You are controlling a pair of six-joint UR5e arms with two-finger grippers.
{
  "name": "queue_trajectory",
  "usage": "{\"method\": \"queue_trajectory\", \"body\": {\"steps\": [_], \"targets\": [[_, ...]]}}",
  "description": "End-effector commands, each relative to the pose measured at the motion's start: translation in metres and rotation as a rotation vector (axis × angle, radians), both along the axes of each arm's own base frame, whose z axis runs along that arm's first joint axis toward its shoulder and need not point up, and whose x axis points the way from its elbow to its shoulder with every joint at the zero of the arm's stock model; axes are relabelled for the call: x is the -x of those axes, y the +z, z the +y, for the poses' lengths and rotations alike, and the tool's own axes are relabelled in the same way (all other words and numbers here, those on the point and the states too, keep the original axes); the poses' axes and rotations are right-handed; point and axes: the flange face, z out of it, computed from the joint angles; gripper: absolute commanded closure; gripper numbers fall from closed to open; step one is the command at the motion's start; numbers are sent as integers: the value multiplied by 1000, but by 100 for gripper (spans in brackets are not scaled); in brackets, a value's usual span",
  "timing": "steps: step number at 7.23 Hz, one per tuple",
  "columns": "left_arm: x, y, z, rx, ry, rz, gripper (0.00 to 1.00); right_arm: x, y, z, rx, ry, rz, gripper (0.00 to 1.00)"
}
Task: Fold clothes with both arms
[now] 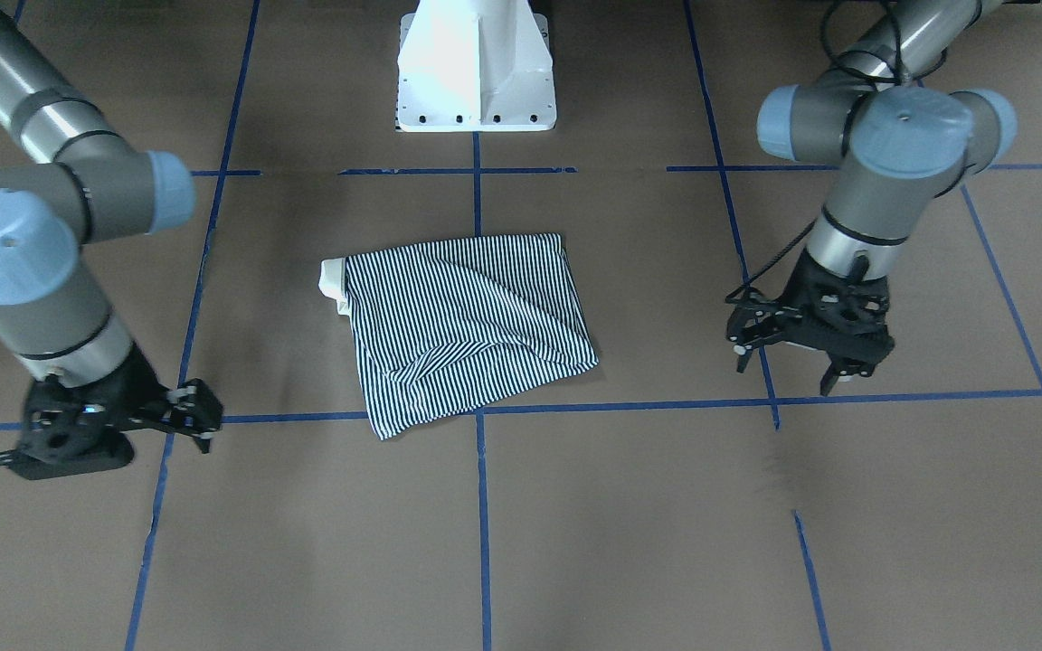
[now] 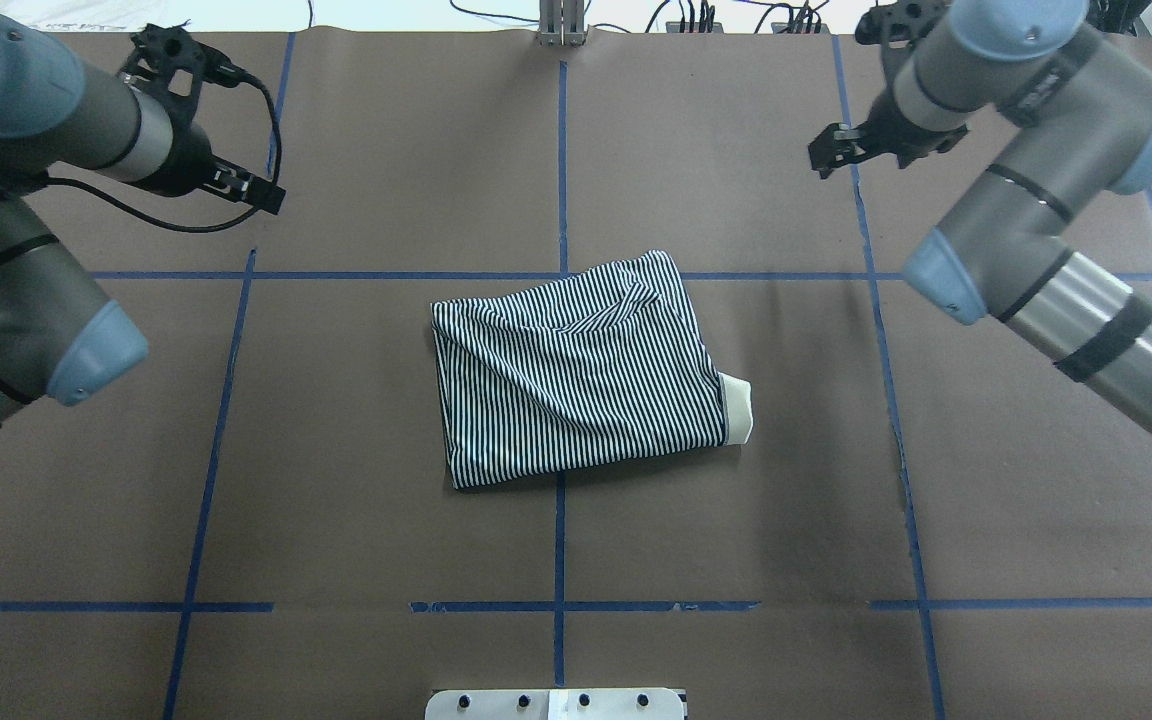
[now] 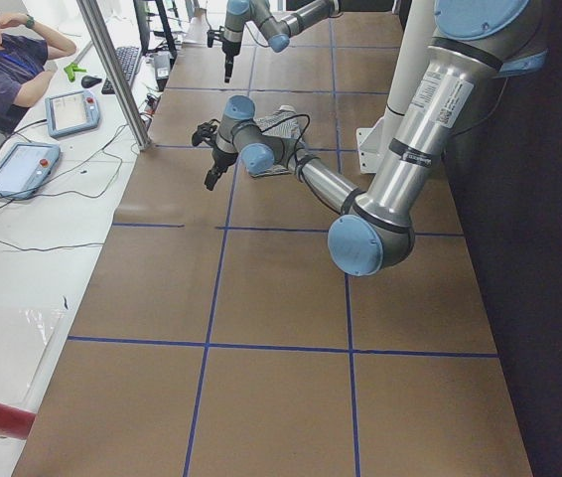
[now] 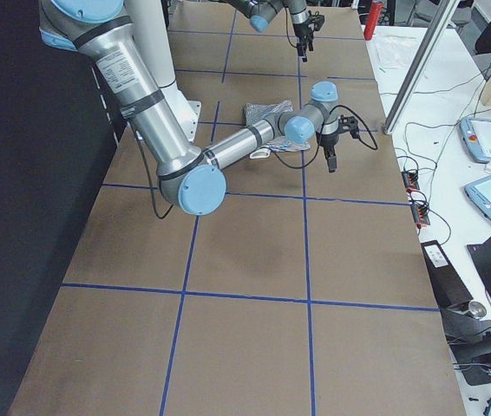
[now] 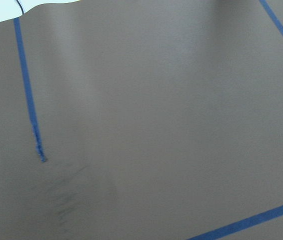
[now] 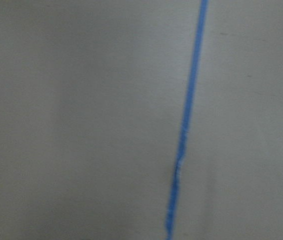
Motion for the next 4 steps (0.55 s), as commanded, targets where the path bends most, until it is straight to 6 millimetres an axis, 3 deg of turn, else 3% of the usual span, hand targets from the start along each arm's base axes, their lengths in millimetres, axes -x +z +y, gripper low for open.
{"method": "queue_trajectory", "body": {"steps": [1, 2, 3, 4], "targets": [[118, 59, -13, -108, 99, -118, 0, -149, 116, 23, -67, -172, 67, 0], [175, 86, -13, -126, 132, -136, 0, -220, 160, 35, -78, -198, 70, 0], [231, 114, -11, -131, 150, -179, 0, -277, 198, 42, -8, -187, -19, 0], [273, 136, -8, -90, 173, -194, 0, -302, 222, 48, 43, -241, -31, 0]]}}
